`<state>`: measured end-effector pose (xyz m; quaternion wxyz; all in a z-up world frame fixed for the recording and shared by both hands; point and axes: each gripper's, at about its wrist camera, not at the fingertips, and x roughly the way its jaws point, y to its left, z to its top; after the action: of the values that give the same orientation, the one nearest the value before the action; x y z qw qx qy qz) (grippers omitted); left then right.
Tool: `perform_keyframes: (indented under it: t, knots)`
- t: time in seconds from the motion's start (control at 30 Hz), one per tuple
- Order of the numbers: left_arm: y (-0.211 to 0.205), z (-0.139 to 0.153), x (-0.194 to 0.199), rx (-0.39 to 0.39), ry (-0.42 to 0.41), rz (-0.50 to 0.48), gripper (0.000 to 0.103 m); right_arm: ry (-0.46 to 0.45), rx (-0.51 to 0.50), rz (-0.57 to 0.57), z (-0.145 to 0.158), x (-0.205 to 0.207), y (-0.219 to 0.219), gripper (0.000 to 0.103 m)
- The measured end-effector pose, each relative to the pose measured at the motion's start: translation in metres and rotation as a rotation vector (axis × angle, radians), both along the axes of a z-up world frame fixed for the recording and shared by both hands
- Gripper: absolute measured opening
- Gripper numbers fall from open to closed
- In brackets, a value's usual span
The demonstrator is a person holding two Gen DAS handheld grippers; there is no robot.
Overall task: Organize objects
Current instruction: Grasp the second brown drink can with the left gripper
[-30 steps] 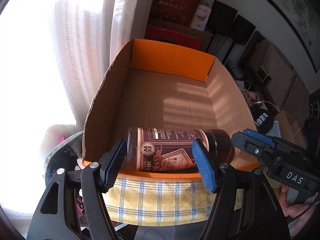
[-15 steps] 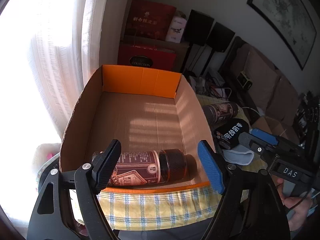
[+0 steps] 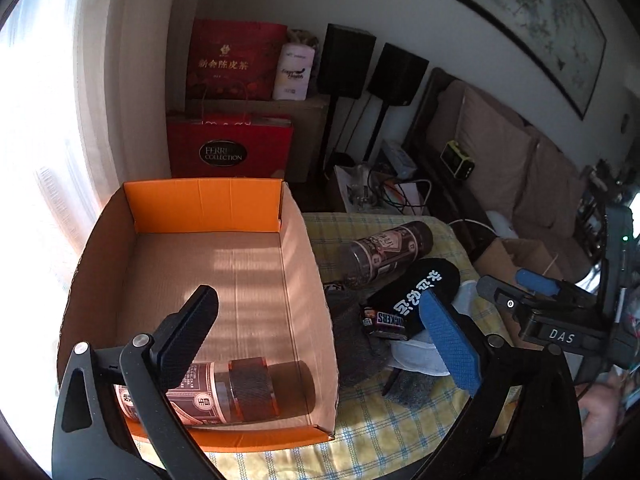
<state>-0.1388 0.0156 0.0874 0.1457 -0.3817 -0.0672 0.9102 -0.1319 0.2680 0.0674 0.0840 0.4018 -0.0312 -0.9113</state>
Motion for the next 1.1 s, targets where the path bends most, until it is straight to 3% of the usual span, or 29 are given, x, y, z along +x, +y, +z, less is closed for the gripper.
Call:
perform_keyframes:
  t: [0.17, 0.4, 0.63, 0.77, 0.97, 1.1]
  knots:
    - [0.031, -0.003, -0.022, 0.013, -0.045, -0.032, 0.101, -0.016, 0.021, -0.045, 0.000, -0.019, 0.026, 0.103]
    - [0.083, -0.024, -0.069, -0.069, -0.153, -0.049, 0.101, -0.043, -0.039, -0.078, -0.006, -0.059, 0.061, 0.103]
    - [0.106, -0.055, -0.107, -0.054, -0.254, -0.034, 0.090, -0.104, -0.151, -0.086, -0.028, -0.112, 0.085, 0.102]
    - [0.112, -0.069, -0.120, -0.058, -0.290, -0.034, 0.068, -0.158, -0.224, -0.086, -0.046, -0.141, 0.093, 0.090]
    - [0.114, -0.086, -0.136, -0.035, -0.336, -0.022, 0.066, -0.226, -0.256, -0.042, -0.067, -0.166, 0.084, 0.067]
    - [0.116, -0.097, -0.142, -0.036, -0.360, -0.015, 0.066, -0.243, -0.267, -0.008, -0.078, -0.172, 0.077, 0.066]
